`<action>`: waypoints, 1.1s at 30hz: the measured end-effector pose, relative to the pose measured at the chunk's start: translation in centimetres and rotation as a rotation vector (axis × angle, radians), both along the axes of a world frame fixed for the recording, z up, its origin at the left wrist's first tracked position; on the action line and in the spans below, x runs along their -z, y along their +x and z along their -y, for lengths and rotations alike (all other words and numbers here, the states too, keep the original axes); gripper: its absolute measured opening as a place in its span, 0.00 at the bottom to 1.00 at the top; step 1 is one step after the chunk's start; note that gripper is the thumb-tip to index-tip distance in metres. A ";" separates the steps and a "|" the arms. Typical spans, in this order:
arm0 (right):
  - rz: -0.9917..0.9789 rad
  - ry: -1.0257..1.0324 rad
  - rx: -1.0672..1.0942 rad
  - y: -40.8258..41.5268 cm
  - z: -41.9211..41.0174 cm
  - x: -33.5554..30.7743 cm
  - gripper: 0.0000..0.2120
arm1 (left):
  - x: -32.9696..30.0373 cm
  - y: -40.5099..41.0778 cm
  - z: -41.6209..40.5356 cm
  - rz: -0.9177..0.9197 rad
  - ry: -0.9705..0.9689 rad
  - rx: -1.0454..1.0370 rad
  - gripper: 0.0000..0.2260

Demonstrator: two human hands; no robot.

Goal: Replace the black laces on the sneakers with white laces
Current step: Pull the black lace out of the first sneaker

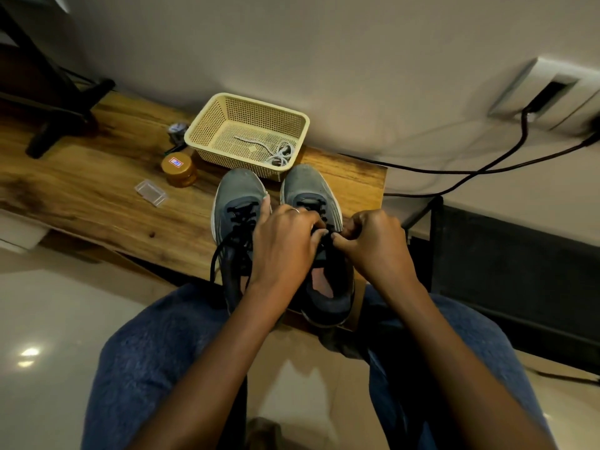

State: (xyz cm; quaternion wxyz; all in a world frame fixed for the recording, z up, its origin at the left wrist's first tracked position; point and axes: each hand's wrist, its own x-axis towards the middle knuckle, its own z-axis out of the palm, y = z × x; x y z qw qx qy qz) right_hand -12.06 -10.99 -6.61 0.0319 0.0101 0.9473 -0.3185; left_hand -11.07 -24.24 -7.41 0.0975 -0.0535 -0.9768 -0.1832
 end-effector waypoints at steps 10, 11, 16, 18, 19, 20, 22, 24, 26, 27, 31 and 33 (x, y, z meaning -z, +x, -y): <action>0.017 -0.033 0.033 -0.1 -0.4 -0.1 0.12 | -0.6 0.2 1.2 -0.017 0.134 -0.130 0.02; 0.018 -0.026 0.031 -0.1 -0.4 0.0 0.12 | -0.5 0.1 1.2 -0.008 0.137 -0.132 0.02; 0.015 0.004 0.026 -0.1 -0.3 0.0 0.17 | 0.0 0.0 0.1 0.036 0.038 0.000 0.13; 0.010 0.012 0.014 -0.1 -0.2 0.0 0.15 | 0.2 0.2 -0.3 0.016 -0.015 0.030 0.12; 0.007 0.007 0.012 -0.1 -0.2 0.0 0.14 | 0.2 0.2 -0.4 -0.007 -0.022 0.031 0.10; 0.003 -0.001 0.010 -0.1 -0.1 0.0 0.14 | 0.2 0.1 -0.4 -0.029 -0.015 0.026 0.09; -0.005 -0.014 0.012 -0.1 -0.1 -0.1 0.14 | 0.2 0.0 -0.3 -0.050 0.021 0.011 0.06; -0.001 -0.028 0.018 -0.1 -0.2 -0.2 0.13 | 0.2 -0.1 -0.1 -0.069 0.078 -0.006 0.05; -0.002 -0.036 0.027 -0.2 -0.4 -0.2 0.13 | -0.1 -0.2 0.4 -0.106 0.128 -0.039 0.03; -0.005 -0.039 0.033 -0.2 -0.5 -0.2 0.13 | -0.3 -0.4 0.8 -0.120 0.141 -0.069 0.03; -0.013 -0.030 0.035 -0.2 -0.5 0.0 0.18 | -0.5 -0.7 2.1 -0.077 0.119 -0.162 0.03; -0.020 -0.020 0.027 -0.3 -0.6 0.1 0.16 | -0.3 -0.8 2.0 -0.019 0.101 -0.150 0.04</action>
